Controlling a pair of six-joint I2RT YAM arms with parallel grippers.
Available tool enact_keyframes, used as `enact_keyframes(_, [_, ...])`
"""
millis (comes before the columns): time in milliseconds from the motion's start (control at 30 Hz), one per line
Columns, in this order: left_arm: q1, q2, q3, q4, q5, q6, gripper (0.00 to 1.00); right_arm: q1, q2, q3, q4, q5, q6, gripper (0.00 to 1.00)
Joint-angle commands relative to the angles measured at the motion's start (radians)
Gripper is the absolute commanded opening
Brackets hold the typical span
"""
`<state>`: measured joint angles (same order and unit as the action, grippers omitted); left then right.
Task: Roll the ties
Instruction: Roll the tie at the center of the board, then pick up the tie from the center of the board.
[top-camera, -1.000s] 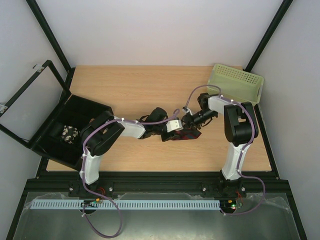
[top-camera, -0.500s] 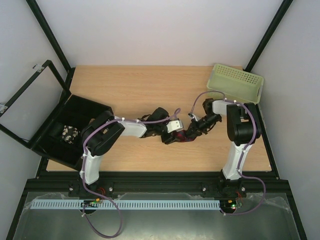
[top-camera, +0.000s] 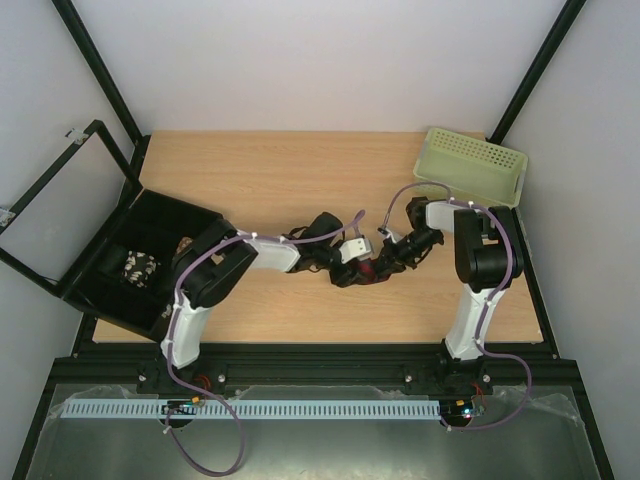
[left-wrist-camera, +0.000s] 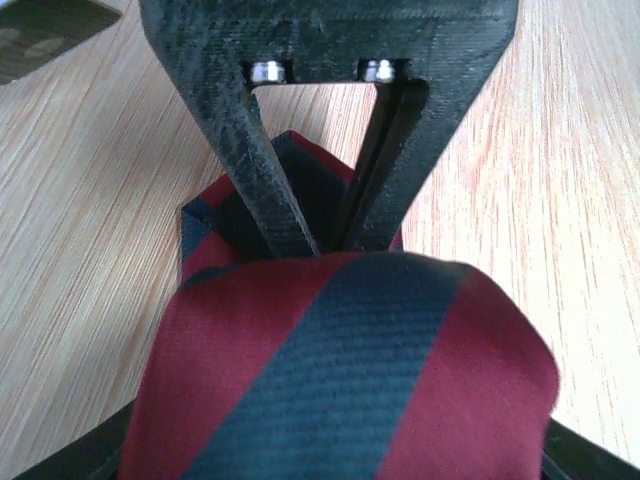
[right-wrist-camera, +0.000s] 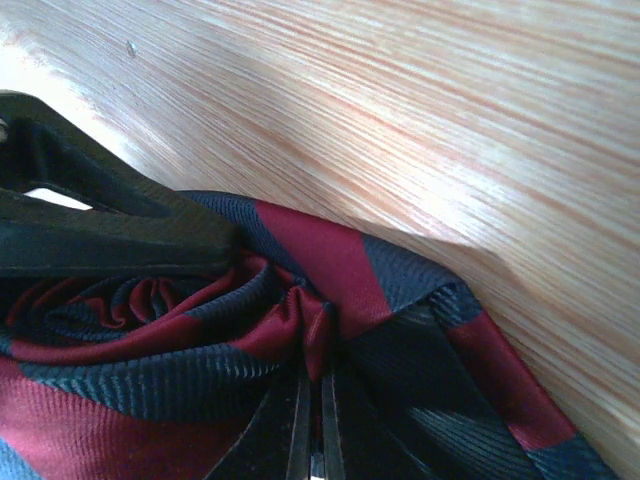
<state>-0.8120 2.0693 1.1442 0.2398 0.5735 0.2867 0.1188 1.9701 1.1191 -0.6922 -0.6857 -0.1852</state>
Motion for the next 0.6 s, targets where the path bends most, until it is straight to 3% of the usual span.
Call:
enact_keyframes(0, [-0.009, 0.065, 0.058, 0.017, 0.011, -0.062, 0.55, 0.018, 0.055, -0.005, 0.054, 0.125, 0.027, 0.01])
enact_keyframes(167, [-0.021, 0.053, 0.020, -0.023, -0.074, -0.011, 0.33, 0.000, 0.044, 0.035, -0.003, 0.122, 0.000, 0.04])
enact_keyframes(233, [-0.020, 0.037, -0.010, -0.043, -0.114, 0.025, 0.27, -0.024, 0.031, 0.065, -0.048, 0.116, -0.019, 0.14])
enact_keyframes(433, [-0.019, 0.045, -0.039, -0.121, -0.186, 0.109, 0.23, -0.099, 0.014, 0.138, -0.233, 0.019, -0.091, 0.44])
enact_keyframes(567, [-0.021, 0.048, -0.035, -0.134, -0.193, 0.120, 0.23, -0.129, 0.008, 0.120, -0.255, 0.022, -0.090, 0.57])
